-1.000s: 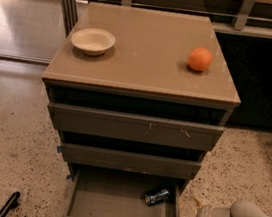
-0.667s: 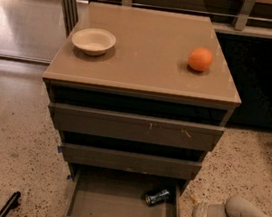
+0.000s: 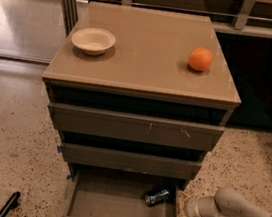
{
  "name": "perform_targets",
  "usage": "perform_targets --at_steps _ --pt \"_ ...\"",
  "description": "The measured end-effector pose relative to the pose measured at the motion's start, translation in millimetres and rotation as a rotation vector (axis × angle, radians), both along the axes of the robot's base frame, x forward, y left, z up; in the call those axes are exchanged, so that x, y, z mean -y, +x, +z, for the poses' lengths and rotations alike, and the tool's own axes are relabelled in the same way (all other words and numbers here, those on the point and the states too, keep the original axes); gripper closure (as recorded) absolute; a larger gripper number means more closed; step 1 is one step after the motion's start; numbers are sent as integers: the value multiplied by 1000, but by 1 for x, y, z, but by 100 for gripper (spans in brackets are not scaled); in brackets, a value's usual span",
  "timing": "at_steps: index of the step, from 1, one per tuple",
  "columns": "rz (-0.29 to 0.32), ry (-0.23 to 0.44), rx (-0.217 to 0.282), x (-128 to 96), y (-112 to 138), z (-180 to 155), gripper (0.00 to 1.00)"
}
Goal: Pick pepsi can from bottom drawer and place on counter
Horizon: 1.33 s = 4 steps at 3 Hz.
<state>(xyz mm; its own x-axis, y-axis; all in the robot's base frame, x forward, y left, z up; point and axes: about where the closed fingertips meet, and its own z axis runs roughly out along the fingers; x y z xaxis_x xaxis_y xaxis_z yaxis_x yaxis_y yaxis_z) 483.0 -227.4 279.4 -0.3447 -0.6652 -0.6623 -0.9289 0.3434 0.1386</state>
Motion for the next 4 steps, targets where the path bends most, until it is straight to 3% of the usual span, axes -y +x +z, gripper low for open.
perform_targets --at_steps 1,2,3,4 --pt "58 -12 -40 -10 11 -7 0" --pt "54 -15 -35 -9 5 -2 0" --pt "2 -14 -24 -4 -15 -11 0" --pt "-44 -23 8 -4 -10 -29 0"
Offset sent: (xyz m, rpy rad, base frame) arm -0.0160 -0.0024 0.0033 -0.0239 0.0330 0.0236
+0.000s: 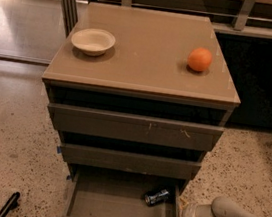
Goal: Pick pepsi can from bottom drawer and place on counter
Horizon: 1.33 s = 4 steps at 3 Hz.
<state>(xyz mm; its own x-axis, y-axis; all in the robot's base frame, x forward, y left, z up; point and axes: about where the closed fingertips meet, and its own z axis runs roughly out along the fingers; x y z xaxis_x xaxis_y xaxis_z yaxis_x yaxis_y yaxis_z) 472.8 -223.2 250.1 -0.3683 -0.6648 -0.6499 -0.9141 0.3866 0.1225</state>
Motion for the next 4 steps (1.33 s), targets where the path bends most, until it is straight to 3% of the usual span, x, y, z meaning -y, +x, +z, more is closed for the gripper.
perform_targets --at_steps 1,3,4 --pt "0 2 20 -8 14 -15 0" --pt "60 10 57 -26 59 -24 0" --pt "39 49 54 -38 91 -44 0"
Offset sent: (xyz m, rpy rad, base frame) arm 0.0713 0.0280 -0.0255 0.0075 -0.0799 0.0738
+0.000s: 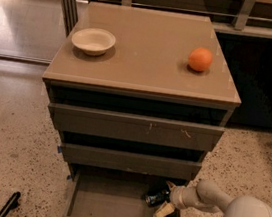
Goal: Pick pepsi can from bottom drawer and place on counter
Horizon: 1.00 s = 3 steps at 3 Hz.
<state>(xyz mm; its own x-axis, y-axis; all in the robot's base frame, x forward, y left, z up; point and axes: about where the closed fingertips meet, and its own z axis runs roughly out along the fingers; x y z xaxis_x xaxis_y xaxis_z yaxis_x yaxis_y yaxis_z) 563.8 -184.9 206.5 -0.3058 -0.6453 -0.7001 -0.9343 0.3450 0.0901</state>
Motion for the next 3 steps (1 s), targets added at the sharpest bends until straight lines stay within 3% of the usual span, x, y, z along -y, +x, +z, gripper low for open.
perform_targets --at_steps 2,3 --pt "-20 -6 -1 0 -1 -11 0" --pt "12 -13 -3 -14 5 -25 0"
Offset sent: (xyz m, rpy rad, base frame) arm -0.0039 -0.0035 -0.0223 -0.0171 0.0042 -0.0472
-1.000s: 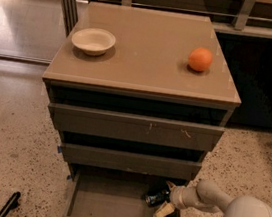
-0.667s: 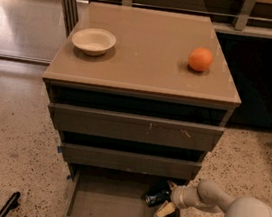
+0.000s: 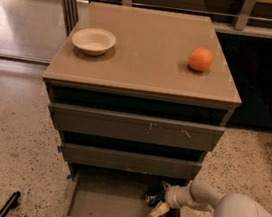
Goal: Pick pepsi can from bottom drawer and place on counter
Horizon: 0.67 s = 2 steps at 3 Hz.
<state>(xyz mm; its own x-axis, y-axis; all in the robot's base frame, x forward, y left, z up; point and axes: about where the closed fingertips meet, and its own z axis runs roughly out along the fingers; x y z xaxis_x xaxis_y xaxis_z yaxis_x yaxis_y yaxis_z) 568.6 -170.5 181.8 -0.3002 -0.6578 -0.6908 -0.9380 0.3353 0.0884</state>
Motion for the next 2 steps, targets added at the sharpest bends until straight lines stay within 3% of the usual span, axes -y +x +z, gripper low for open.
perform_targets --at_steps 2 --pt "45 -3 -13 -19 11 -20 0"
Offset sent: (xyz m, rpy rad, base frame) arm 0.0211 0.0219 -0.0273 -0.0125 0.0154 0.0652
